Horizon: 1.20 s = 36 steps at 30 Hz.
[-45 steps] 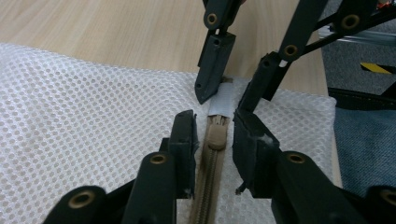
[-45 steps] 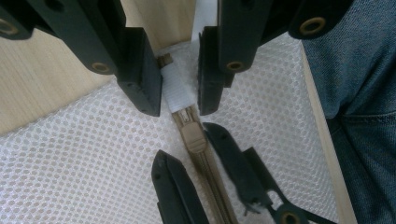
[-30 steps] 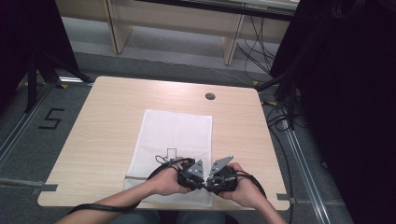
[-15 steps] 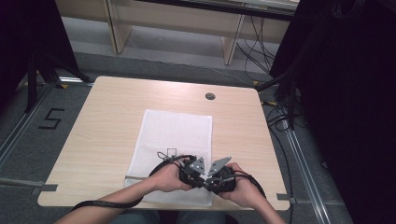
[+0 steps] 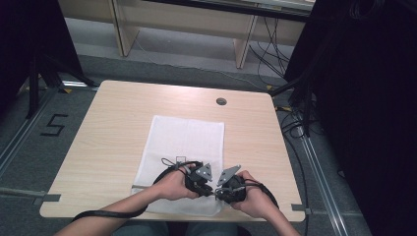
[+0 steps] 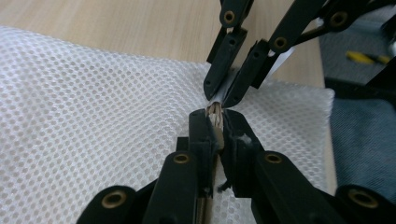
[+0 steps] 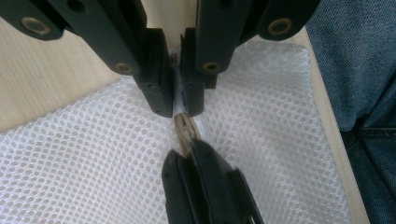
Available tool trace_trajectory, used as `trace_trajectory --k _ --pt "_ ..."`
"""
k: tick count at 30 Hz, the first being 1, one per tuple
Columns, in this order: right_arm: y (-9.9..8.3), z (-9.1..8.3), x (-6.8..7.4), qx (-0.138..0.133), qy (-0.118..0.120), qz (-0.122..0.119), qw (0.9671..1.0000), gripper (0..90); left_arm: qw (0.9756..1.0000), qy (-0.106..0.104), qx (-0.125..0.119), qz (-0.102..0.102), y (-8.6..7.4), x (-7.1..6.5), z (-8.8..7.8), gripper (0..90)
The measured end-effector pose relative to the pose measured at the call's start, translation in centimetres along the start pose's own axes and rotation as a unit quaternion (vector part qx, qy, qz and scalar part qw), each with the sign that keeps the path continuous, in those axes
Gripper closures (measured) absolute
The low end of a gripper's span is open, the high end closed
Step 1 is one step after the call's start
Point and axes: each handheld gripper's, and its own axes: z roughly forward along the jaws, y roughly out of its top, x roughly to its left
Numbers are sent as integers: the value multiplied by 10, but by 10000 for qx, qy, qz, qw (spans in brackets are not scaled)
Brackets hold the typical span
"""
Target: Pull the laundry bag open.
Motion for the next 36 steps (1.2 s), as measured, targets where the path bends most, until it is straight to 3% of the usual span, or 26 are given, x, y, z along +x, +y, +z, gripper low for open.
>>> trace_trajectory --k 9,12,24,25,26,27,28,29,30,32,34,36 --pt "0 1 1 -30 157 -38 9999 849 10000 -21 -4 8 -5 -3 -2 824" --pt "1 0 3 20 91 -125 9999 849 9999 -58 -50 -134 -5 -3 -2 824" --pt "3 1 3 32 118 -128 9998 852 10000 7 35 69 -6 -5 -3 825" --pt "2 0 3 5 123 -109 9999 854 9996 121 204 150 -7 -5 -5 825" --pt "1 0 3 29 126 -127 9998 855 9997 120 215 67 -9 -3 -8 825" --pt "1 0 3 37 94 -142 9998 856 9999 33 19 -129 -12 0 -13 825" --pt "0 0 3 24 63 -169 9998 856 9998 141 91 -143 -14 1 -18 825" --pt "0 -1 3 72 45 -196 9998 856 9995 223 210 -6 -16 3 -23 825" --pt "0 -1 4 125 56 -164 9998 856 9998 153 102 -125 -19 4 -28 824" --pt "1 -1 4 114 44 -235 9996 850 9999 33 -97 -77 -23 3 -32 823" --pt "2 -1 3 170 116 -209 9996 805 9998 128 -155 27 -22 -2 -30 823" --pt "4 -3 2 178 258 -94 9995 609 9997 102 -234 27 -21 -2 -29 822"
